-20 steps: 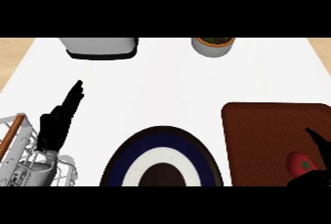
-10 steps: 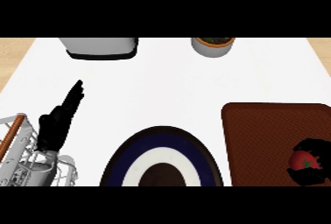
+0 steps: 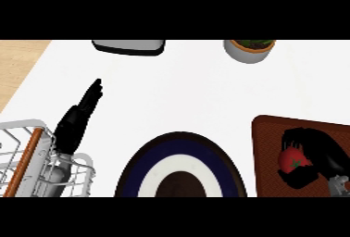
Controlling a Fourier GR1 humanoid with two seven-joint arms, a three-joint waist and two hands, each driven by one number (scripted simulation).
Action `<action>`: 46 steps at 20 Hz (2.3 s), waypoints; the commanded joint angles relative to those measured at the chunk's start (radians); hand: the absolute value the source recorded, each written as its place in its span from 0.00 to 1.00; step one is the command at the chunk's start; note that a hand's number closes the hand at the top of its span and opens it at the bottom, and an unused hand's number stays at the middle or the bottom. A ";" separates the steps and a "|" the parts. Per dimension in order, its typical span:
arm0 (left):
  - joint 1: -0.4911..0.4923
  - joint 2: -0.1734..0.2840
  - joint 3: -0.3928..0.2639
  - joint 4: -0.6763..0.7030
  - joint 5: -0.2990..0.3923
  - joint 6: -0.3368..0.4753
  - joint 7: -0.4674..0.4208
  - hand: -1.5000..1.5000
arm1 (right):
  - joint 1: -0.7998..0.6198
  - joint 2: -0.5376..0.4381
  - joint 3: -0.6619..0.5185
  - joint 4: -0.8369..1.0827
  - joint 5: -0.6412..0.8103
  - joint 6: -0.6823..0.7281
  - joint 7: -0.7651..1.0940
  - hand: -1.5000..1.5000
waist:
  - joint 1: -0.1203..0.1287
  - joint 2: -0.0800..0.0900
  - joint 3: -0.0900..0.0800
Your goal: Pick the tomato from the tray and place it in the plate
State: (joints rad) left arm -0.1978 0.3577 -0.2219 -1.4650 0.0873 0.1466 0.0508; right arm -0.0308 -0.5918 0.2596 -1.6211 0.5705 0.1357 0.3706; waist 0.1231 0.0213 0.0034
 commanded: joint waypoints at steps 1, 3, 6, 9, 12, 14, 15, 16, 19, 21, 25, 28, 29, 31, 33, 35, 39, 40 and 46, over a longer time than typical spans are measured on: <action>-0.047 -0.017 -0.037 -0.024 -0.002 -0.033 -0.011 0.50 | -0.146 -0.007 0.187 -0.077 0.013 0.130 -0.208 1.00 | 0.183 0.032 0.002; -0.076 -0.035 -0.058 -0.031 -0.002 -0.043 -0.012 0.50 | -0.222 0.008 0.237 -0.095 -0.010 0.170 -0.320 1.00 | 0.204 0.043 0.006; -0.085 -0.064 -0.076 -0.031 0.000 -0.049 -0.011 0.50 | -0.336 0.051 0.269 -0.125 -0.083 0.206 -0.510 1.00 | 0.172 0.043 0.008; -0.103 -0.067 -0.075 -0.020 -0.002 -0.044 0.002 0.50 | -0.426 0.096 0.260 -0.106 -0.184 0.247 -0.678 1.00 | 0.146 0.043 0.008; -0.124 -0.060 -0.052 -0.001 0.003 -0.039 0.016 0.50 | -0.515 0.126 0.240 -0.066 -0.278 0.306 -0.843 1.00 | 0.111 0.041 0.004; -0.137 -0.056 -0.045 0.002 -0.007 -0.028 0.018 0.50 | -0.561 0.145 0.221 -0.019 -0.348 0.352 -0.947 1.00 | 0.089 0.039 0.004; -0.125 -0.053 -0.034 0.015 0.007 -0.031 0.030 0.50 | -0.600 0.142 0.198 0.004 -0.382 0.385 -0.995 1.00 | 0.076 0.035 0.002; -0.139 -0.069 -0.034 0.018 -0.006 -0.007 0.031 0.50 | -0.634 0.154 0.201 0.047 -0.400 0.417 -1.033 1.00 | 0.067 0.034 0.001; -0.132 -0.072 -0.034 0.035 -0.022 0.012 0.032 0.50 | -0.753 0.170 0.206 0.169 -0.465 0.542 -1.112 1.00 | 0.024 0.020 -0.003; -0.155 -0.050 0.001 0.069 -0.009 0.006 0.041 0.50 | -0.804 0.199 0.258 0.240 -0.466 0.571 -1.135 1.00 | 0.006 0.020 -0.004; -0.134 -0.066 0.018 0.091 -0.010 0.036 0.022 0.50 | -0.896 0.267 0.339 0.332 -0.491 0.609 -1.130 1.00 | -0.038 0.005 -0.005; -0.141 -0.047 0.041 0.091 -0.008 0.038 0.044 0.50 | -0.895 0.306 0.425 0.334 -0.479 0.599 -1.147 1.00 | -0.070 -0.003 -0.004; -0.069 -0.019 0.042 0.031 0.018 0.002 0.037 0.50 | -0.912 0.339 0.418 0.365 -0.495 0.578 -1.150 1.00 | -0.057 -0.009 -0.004; -0.127 -0.027 0.065 0.094 0.005 0.017 0.039 0.50 | -0.917 0.367 0.470 0.326 -0.506 0.586 -1.122 1.00 | -0.091 -0.011 -0.004; -0.090 -0.056 0.031 0.052 -0.026 0.050 0.045 0.50 | -0.873 0.384 0.545 0.318 -0.453 0.537 -1.143 1.00 | -0.097 -0.015 -0.003; -0.110 -0.051 0.052 0.096 -0.030 0.049 0.023 0.50 | -0.873 0.389 0.606 0.323 -0.338 0.440 -1.187 1.00 | -0.106 -0.014 -0.003; -0.113 -0.029 0.090 0.097 -0.001 0.015 0.045 0.50 | -0.838 0.425 0.709 0.272 -0.207 0.313 -1.151 1.00 | -0.119 -0.019 -0.003; -0.065 -0.011 0.092 0.012 0.008 0.013 0.082 0.50 | -0.805 0.438 0.743 0.275 -0.169 0.278 -1.132 1.00 | -0.112 -0.022 -0.003; -0.062 -0.014 0.097 0.043 -0.018 0.008 0.043 0.50 | -0.716 0.462 0.809 0.257 -0.249 0.447 -0.981 0.00 | -0.126 -0.024 -0.004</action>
State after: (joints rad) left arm -0.2212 0.3398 -0.1311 -1.4023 0.0794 0.1589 0.0722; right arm -0.7979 -0.1458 1.0308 -1.3209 0.3428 0.4688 -0.6454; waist 0.0155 -0.0082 -0.0001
